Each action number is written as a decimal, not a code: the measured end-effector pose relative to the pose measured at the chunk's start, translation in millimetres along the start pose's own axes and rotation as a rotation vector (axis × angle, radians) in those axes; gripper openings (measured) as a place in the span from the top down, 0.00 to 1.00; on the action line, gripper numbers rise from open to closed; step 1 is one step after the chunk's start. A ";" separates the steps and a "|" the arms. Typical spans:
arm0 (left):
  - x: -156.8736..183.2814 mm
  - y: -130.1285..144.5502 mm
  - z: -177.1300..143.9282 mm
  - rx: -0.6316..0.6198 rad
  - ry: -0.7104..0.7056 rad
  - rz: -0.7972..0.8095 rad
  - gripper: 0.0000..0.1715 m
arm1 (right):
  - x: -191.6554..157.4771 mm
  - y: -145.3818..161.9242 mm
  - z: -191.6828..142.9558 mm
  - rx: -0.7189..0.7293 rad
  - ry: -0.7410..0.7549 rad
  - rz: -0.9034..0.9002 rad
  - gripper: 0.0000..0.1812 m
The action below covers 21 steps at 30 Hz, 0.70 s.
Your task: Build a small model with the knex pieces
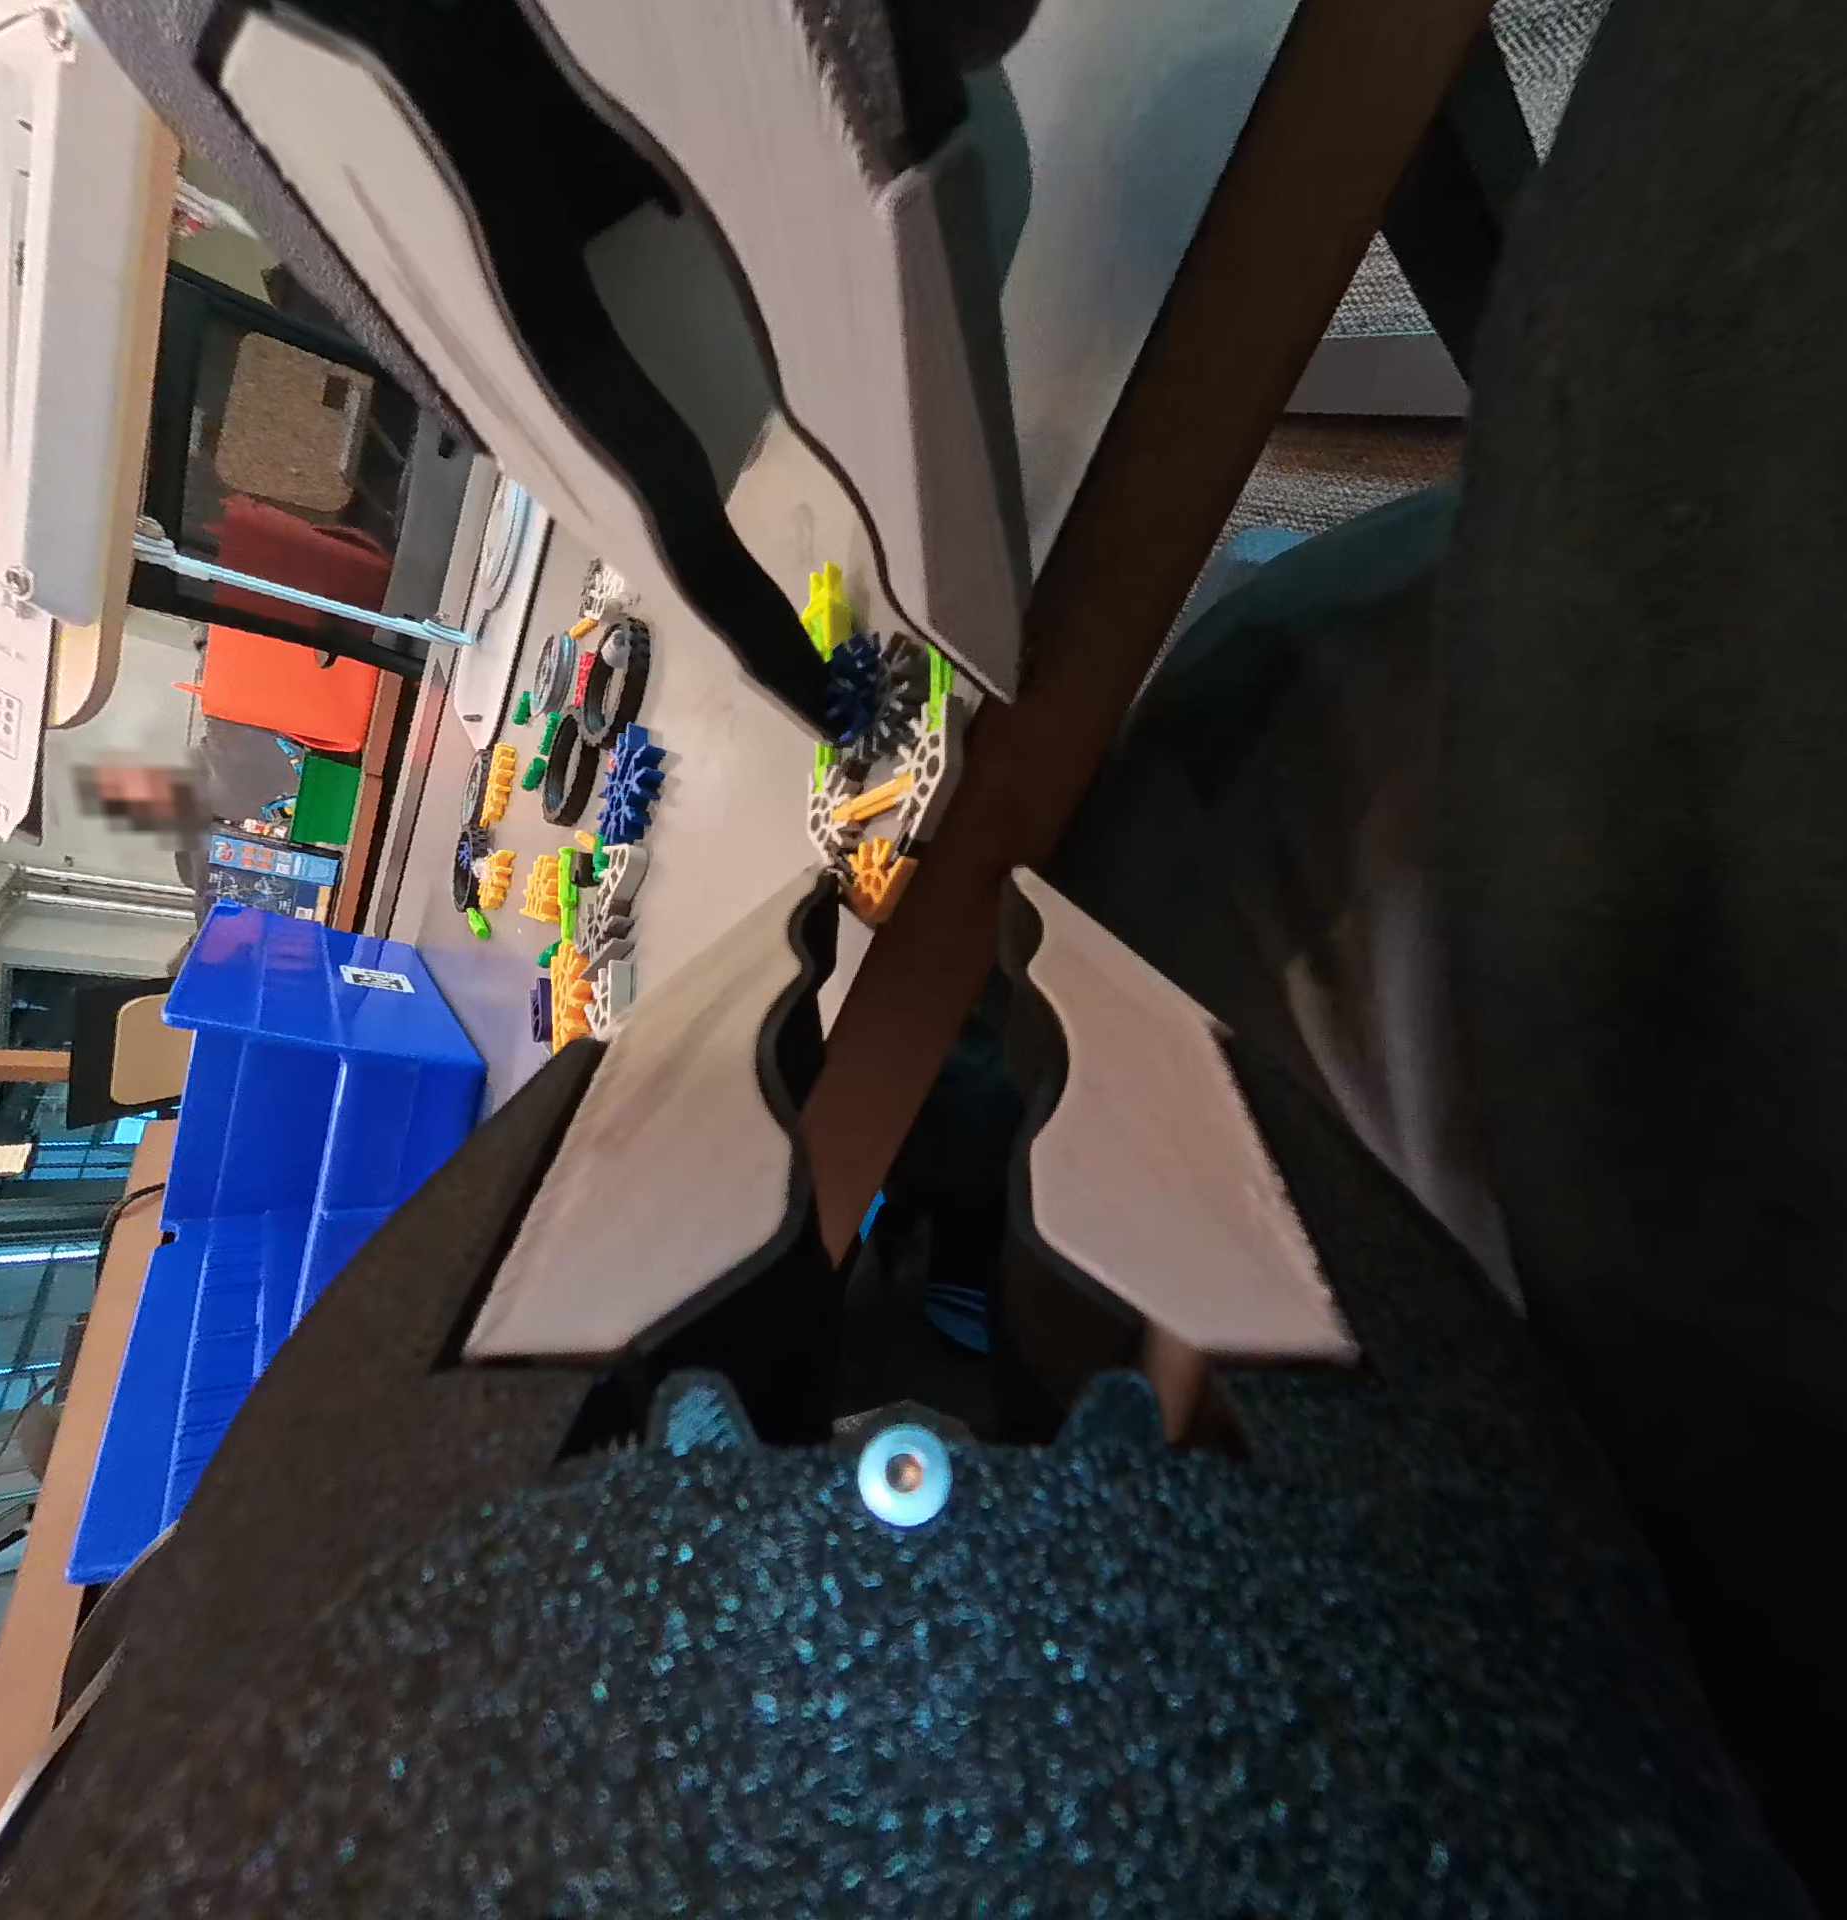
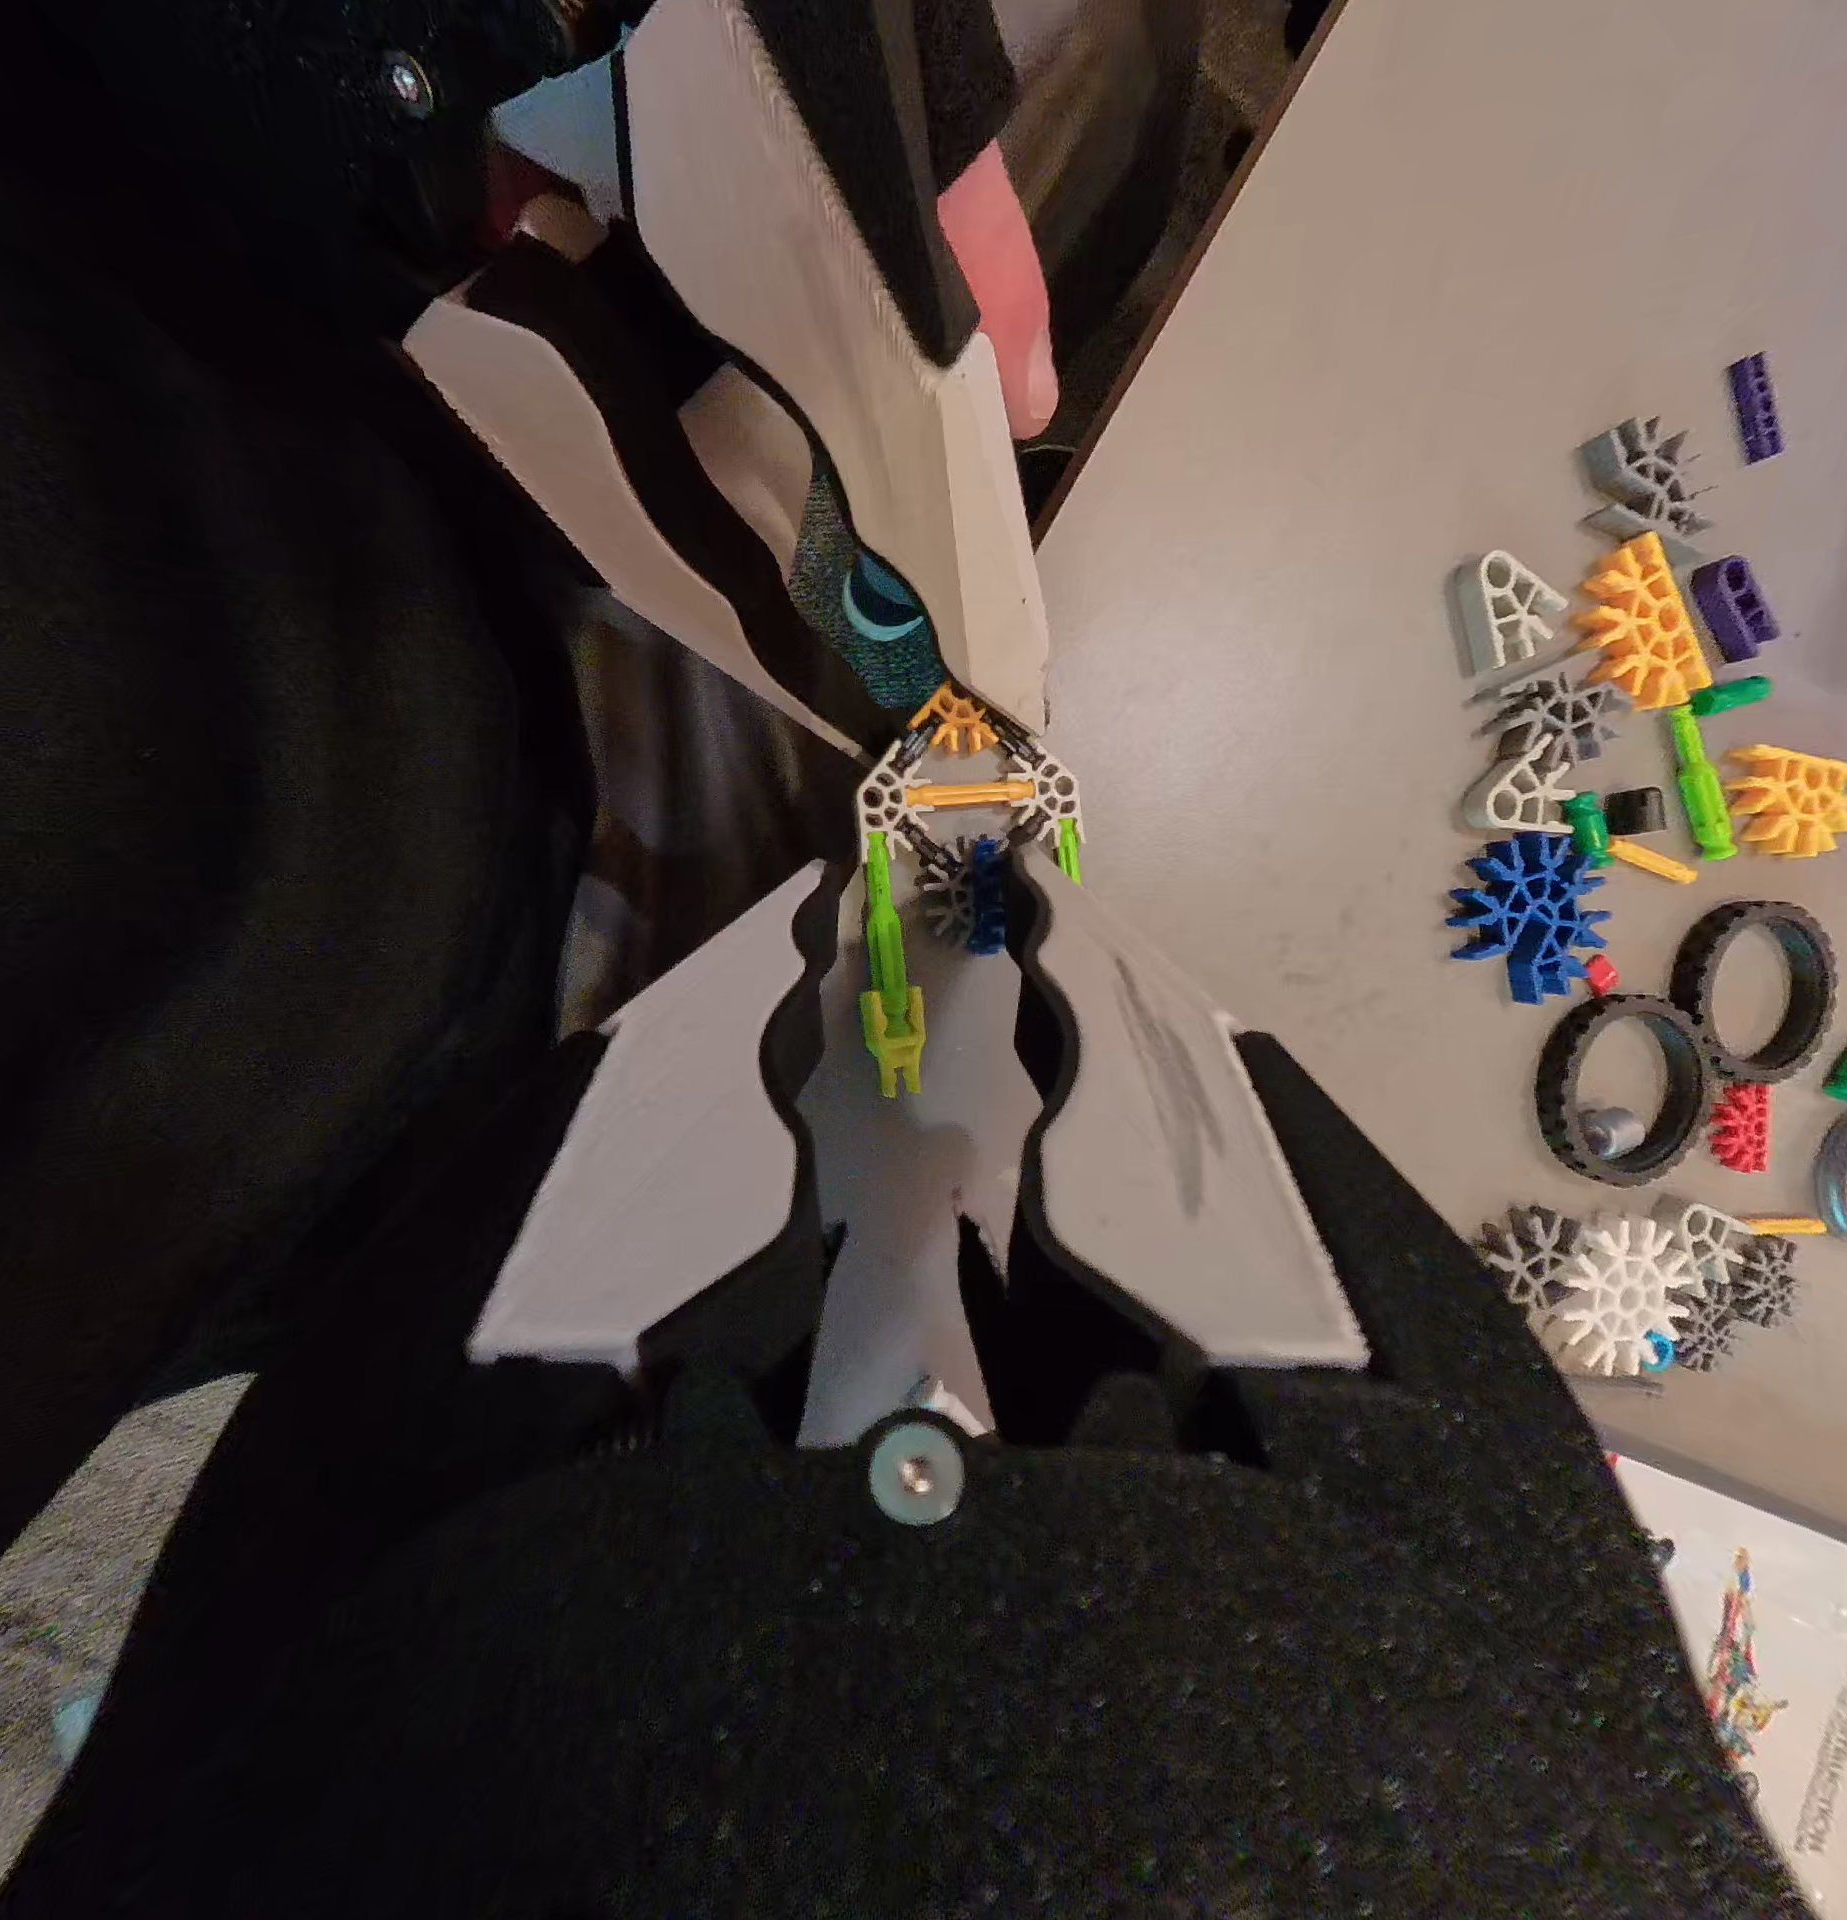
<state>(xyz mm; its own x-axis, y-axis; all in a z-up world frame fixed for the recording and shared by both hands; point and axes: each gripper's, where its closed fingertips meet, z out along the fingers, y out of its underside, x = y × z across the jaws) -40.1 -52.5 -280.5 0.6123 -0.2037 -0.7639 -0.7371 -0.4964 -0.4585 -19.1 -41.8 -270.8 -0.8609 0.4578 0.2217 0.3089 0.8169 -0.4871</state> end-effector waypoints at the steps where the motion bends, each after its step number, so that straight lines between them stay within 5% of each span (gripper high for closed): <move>1: 0.0 -0.1 0.0 -0.001 0.001 -0.001 0.84 | -0.1 -0.1 0.0 -0.007 -0.019 0.006 0.83; 10: -0.4 0.7 0.0 -0.001 0.017 -0.021 0.84 | -6.7 -7.6 -2.1 0.064 -0.156 0.081 0.82; 21: -6.3 -4.3 -3.8 0.015 -0.019 -0.073 0.81 | -1.8 3.1 -14.4 0.132 -0.026 0.129 0.72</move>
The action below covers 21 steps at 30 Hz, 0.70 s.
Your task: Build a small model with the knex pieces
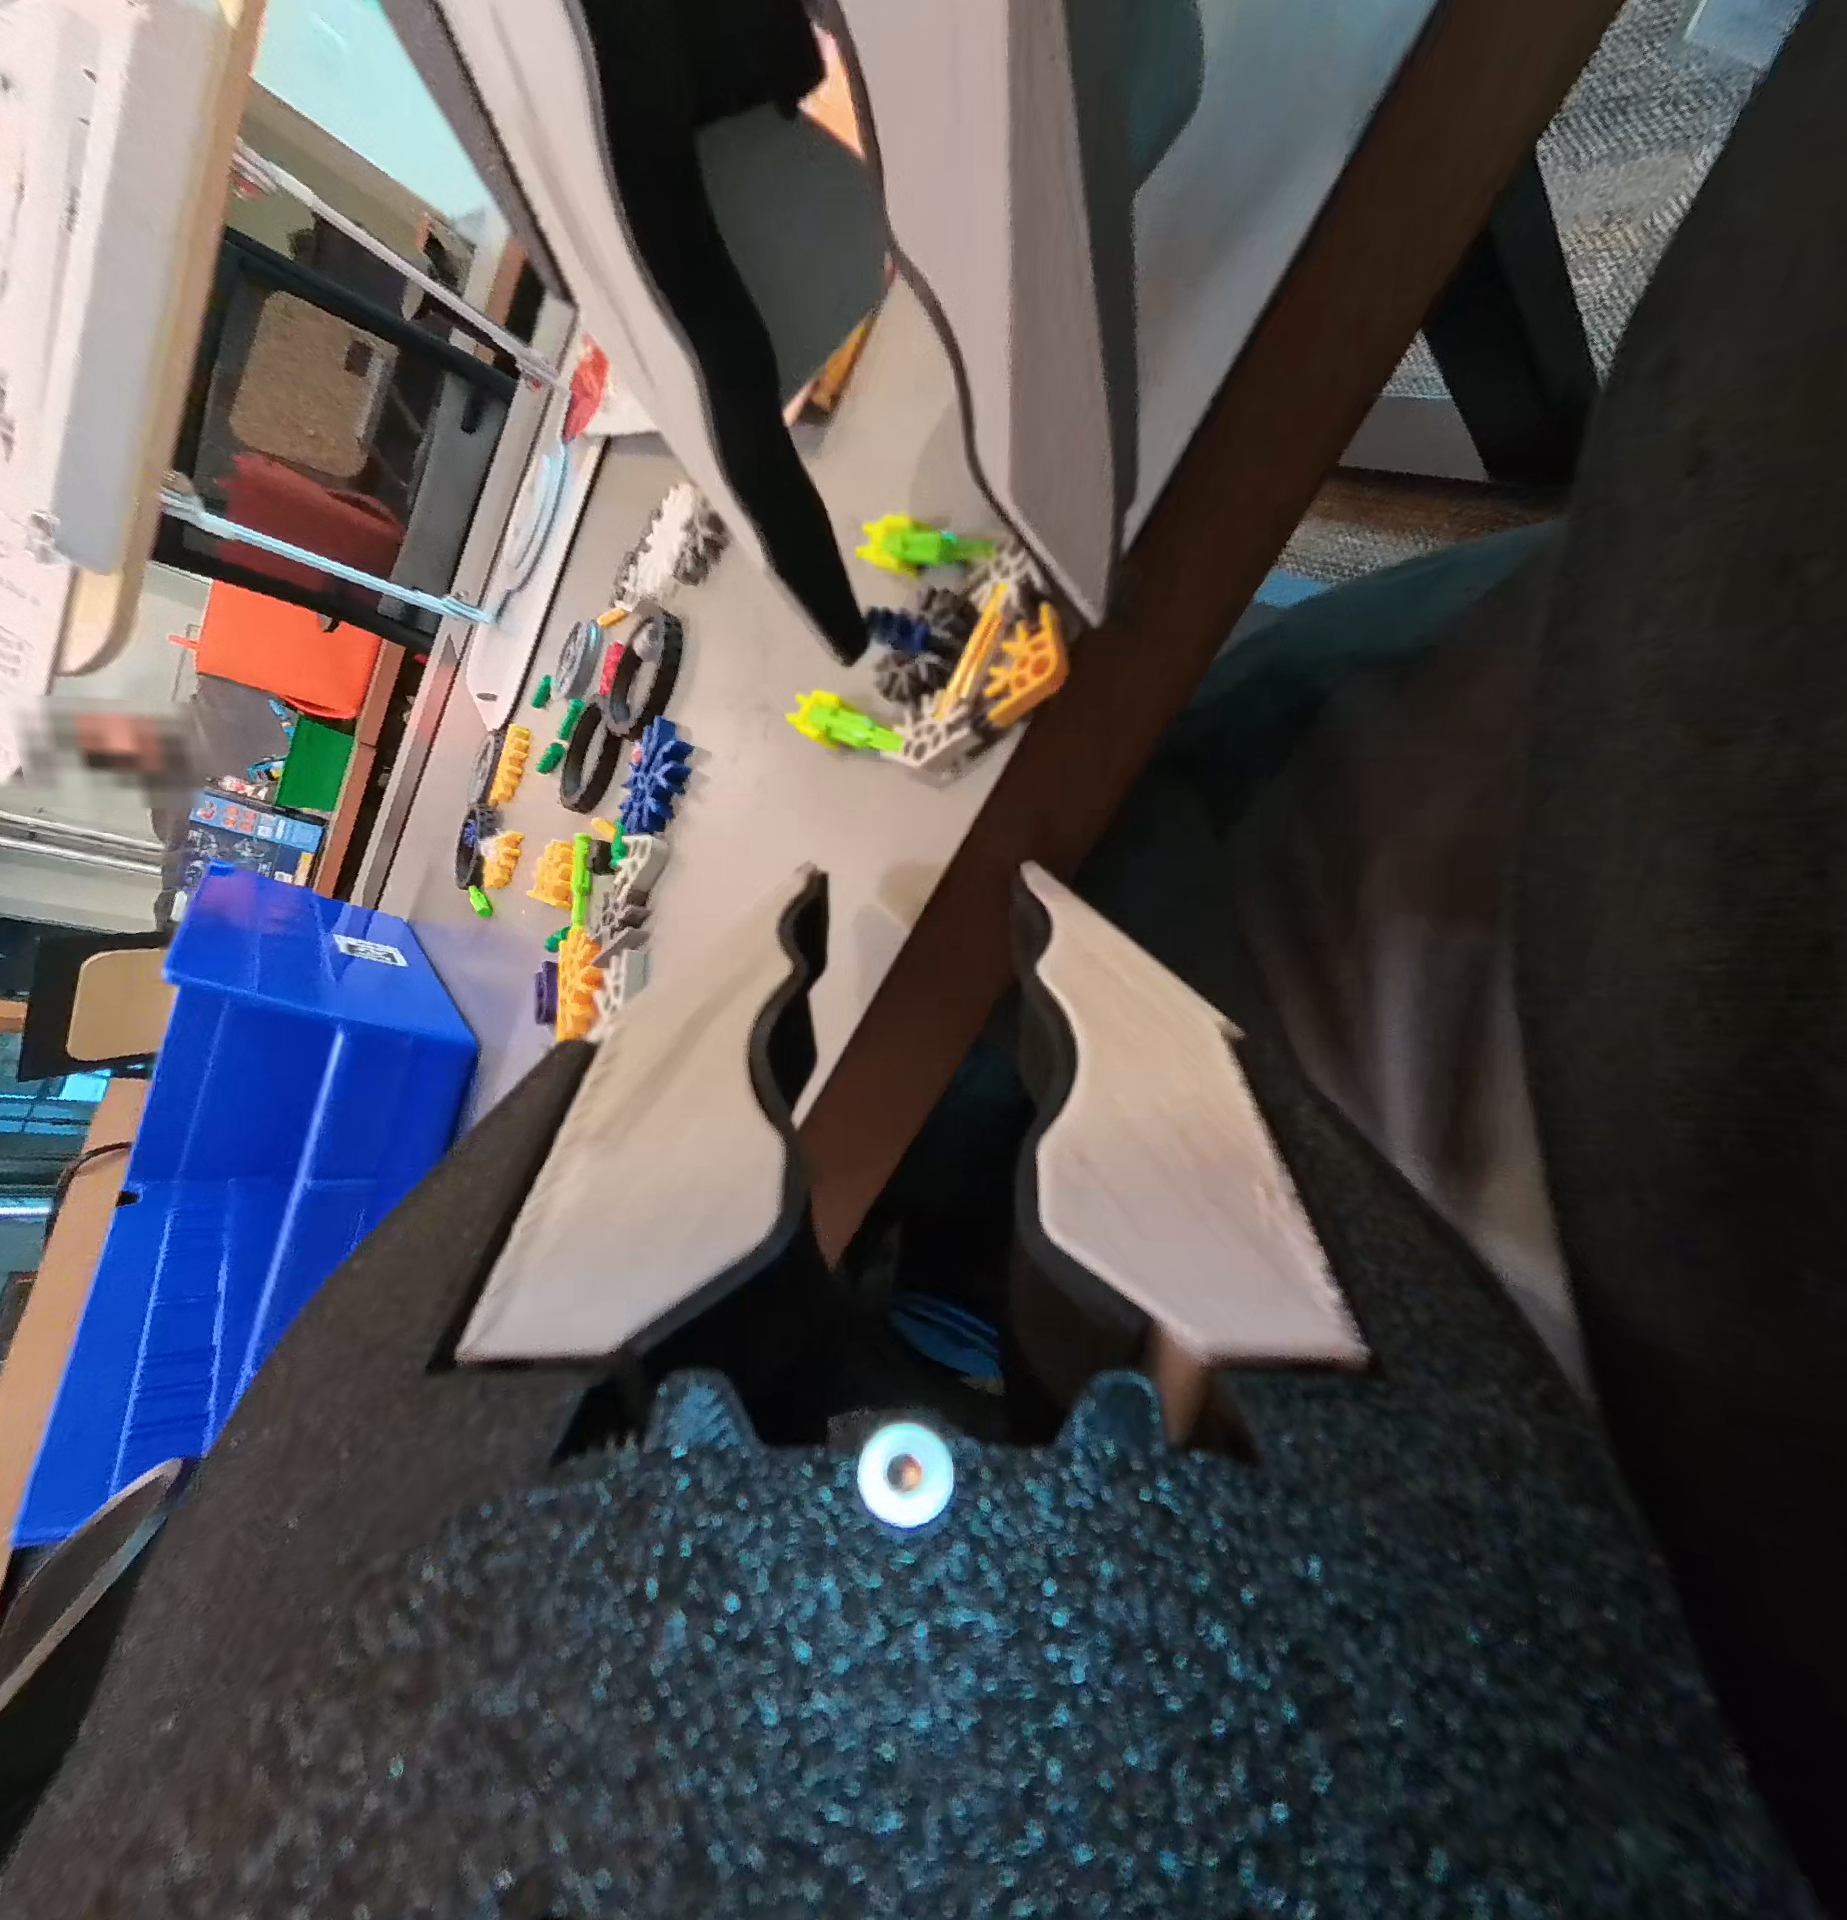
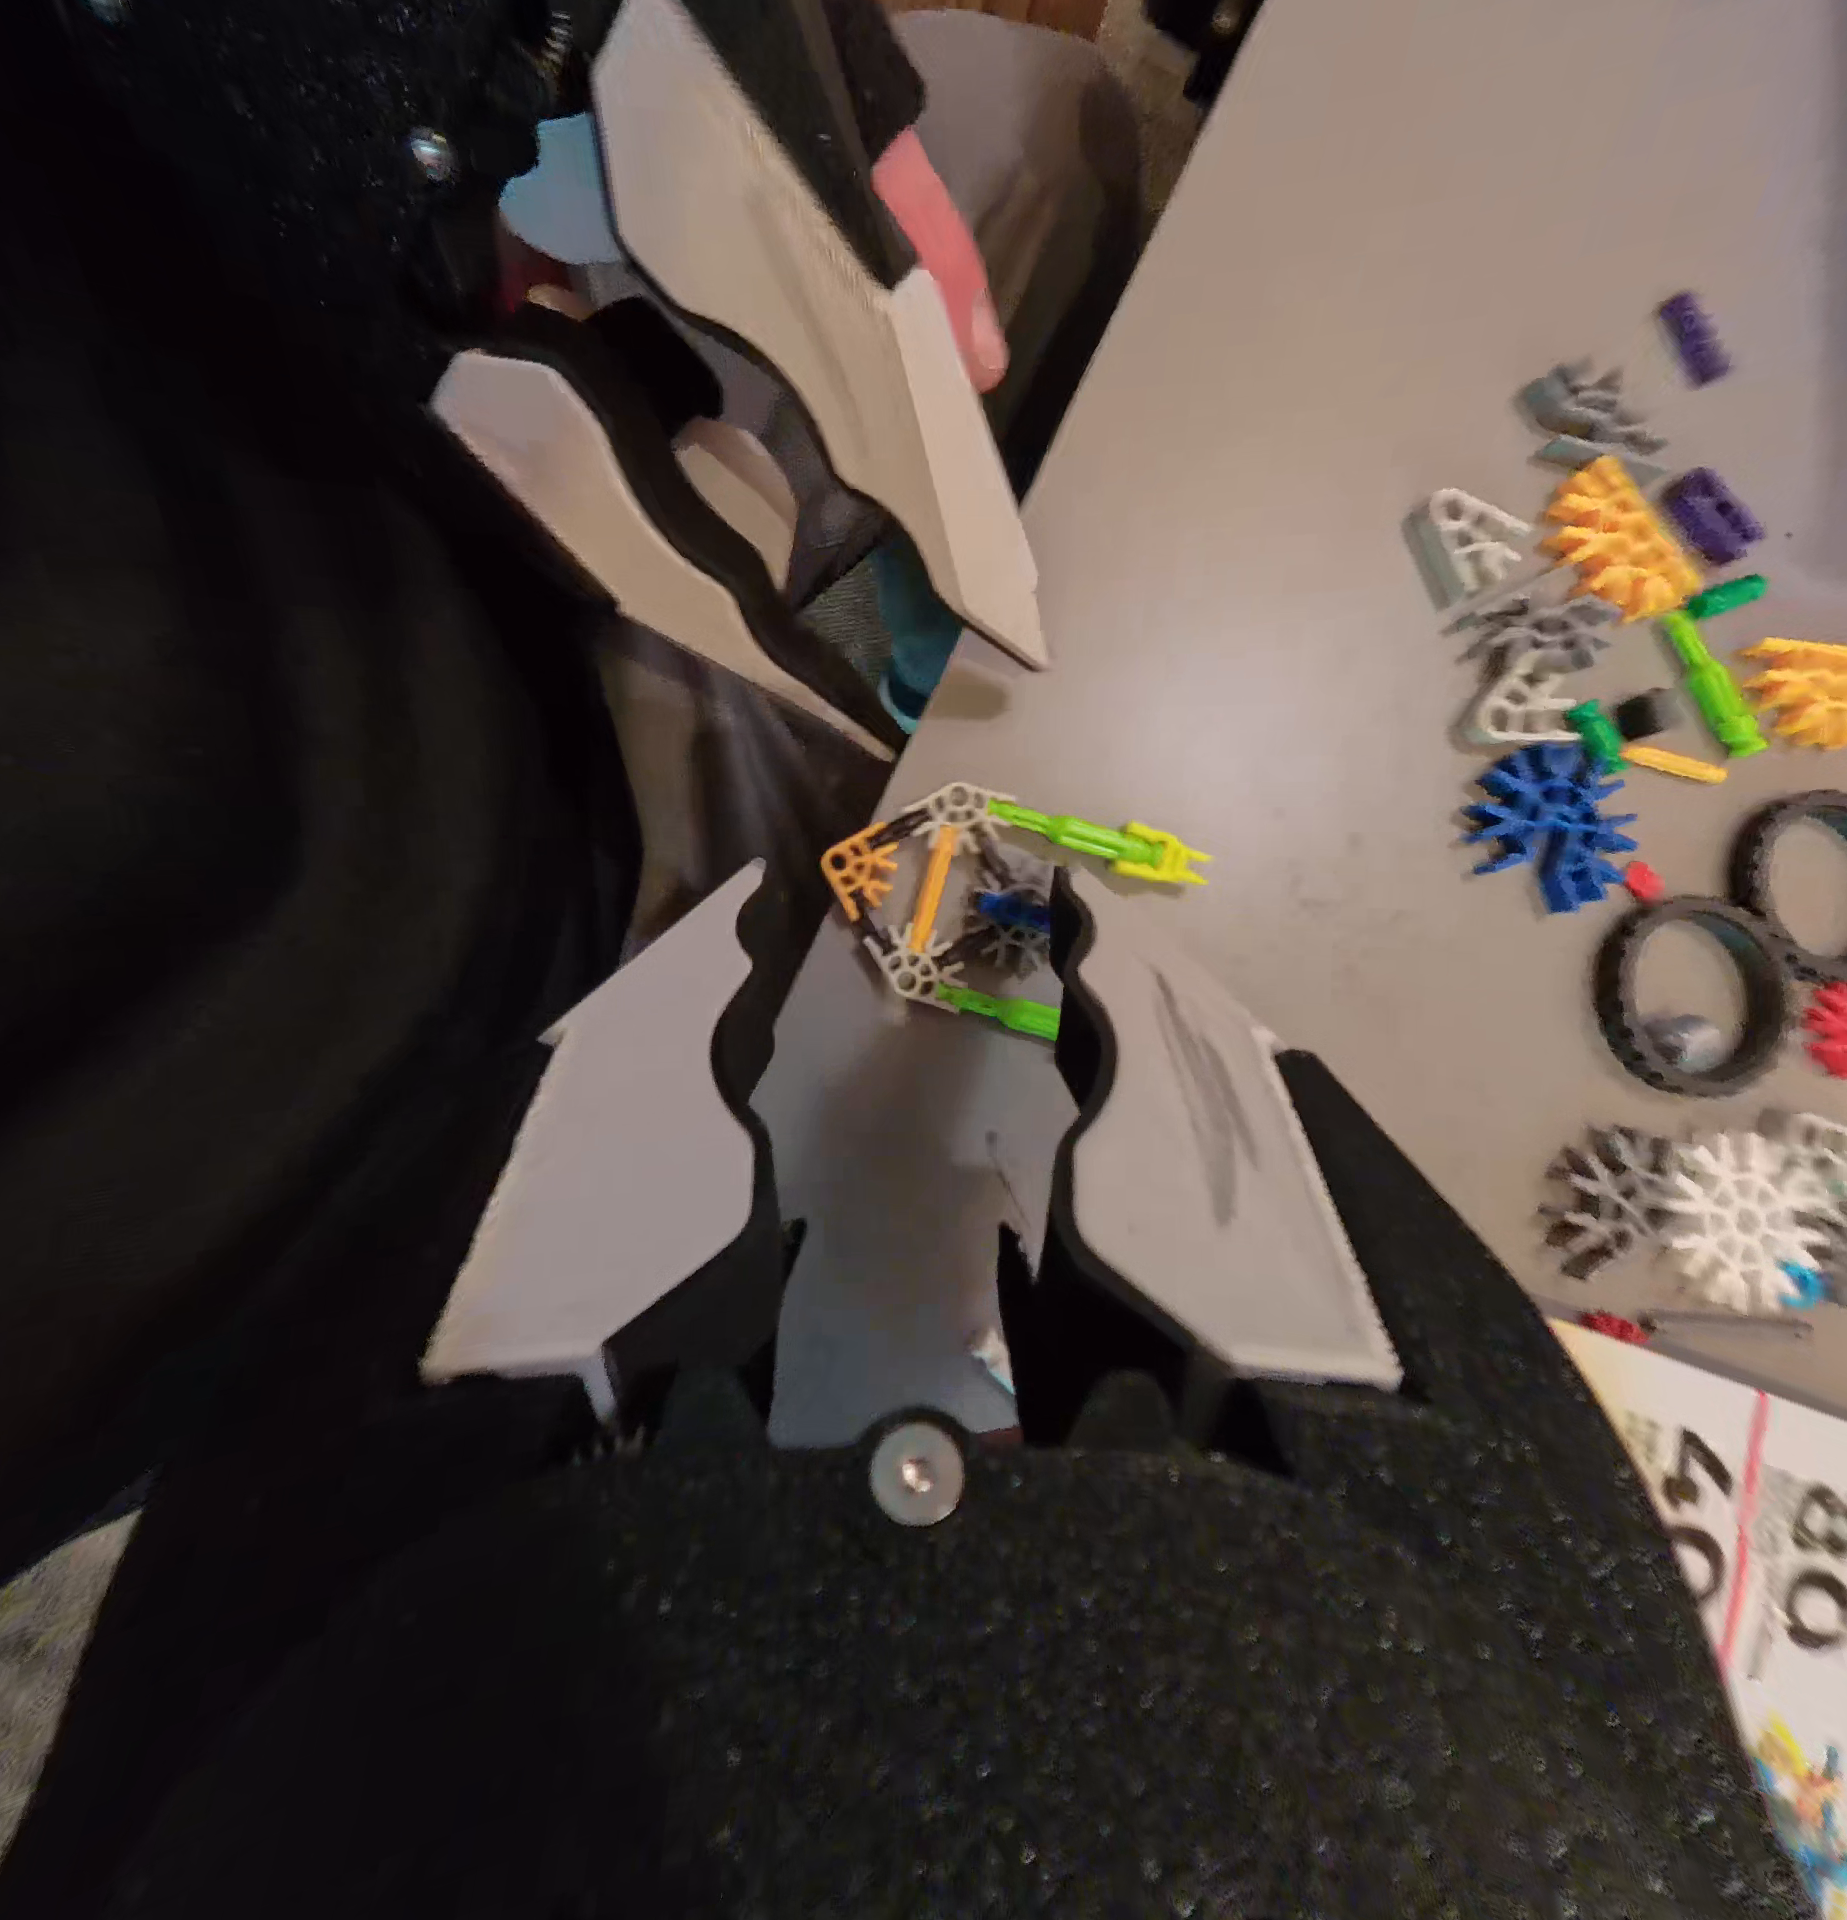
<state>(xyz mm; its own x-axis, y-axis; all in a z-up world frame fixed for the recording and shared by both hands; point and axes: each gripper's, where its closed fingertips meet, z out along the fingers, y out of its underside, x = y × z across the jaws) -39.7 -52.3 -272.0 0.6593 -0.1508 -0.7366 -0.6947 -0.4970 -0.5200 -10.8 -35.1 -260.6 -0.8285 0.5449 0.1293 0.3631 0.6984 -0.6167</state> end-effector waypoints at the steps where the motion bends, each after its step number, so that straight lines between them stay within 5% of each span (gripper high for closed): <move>1: -2.0 -3.2 -1.5 0.011 -0.003 -0.009 0.81 | 3.3 -0.6 -3.5 0.010 0.029 0.008 0.72; 21: 7.4 -19.5 4.2 0.059 0.021 0.028 0.78 | -3.0 15.4 -9.0 0.013 0.128 0.080 0.70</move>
<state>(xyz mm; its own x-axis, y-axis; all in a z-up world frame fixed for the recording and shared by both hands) -22.5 -40.2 -269.1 0.6445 -0.1821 -0.7426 -0.7285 -0.4411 -0.5241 1.1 -21.7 -263.4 -0.7355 0.6541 0.1768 0.4200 0.6448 -0.6386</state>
